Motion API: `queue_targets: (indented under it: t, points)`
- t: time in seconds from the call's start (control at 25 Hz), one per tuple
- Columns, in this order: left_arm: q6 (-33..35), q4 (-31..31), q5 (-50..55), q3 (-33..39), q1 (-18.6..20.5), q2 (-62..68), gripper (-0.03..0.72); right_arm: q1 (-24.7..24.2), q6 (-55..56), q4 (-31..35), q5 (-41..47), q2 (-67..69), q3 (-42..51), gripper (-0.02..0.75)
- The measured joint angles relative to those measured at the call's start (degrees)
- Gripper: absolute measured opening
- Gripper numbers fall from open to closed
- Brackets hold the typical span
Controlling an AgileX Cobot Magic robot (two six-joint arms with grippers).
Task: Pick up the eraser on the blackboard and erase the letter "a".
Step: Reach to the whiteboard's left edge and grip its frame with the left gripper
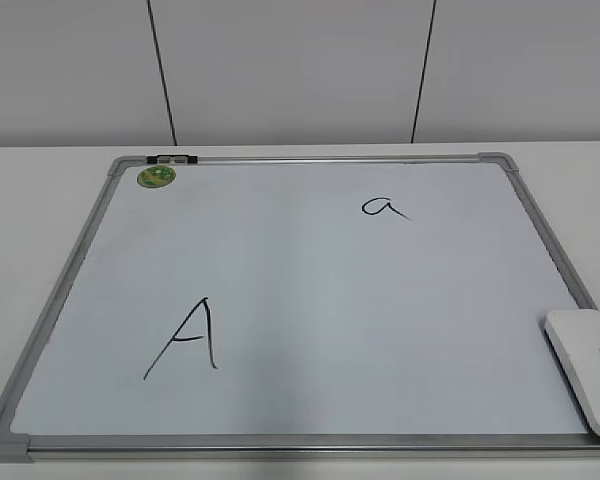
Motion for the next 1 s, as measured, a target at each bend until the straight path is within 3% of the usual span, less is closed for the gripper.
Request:
queue_targets:
  t: [0.76, 1.0]
  points:
    - [0.00, 0.48, -0.12, 0.00, 0.00, 0.29, 0.645, 0.00, 0.00, 0.00, 0.00, 0.00, 0.00, 0.581]
    - [0.00, 1.66, -9.07, -1.11, 0.00, 6.93, 0.643, 0.00, 0.00, 0.00, 0.00, 0.00, 0.00, 0.581]
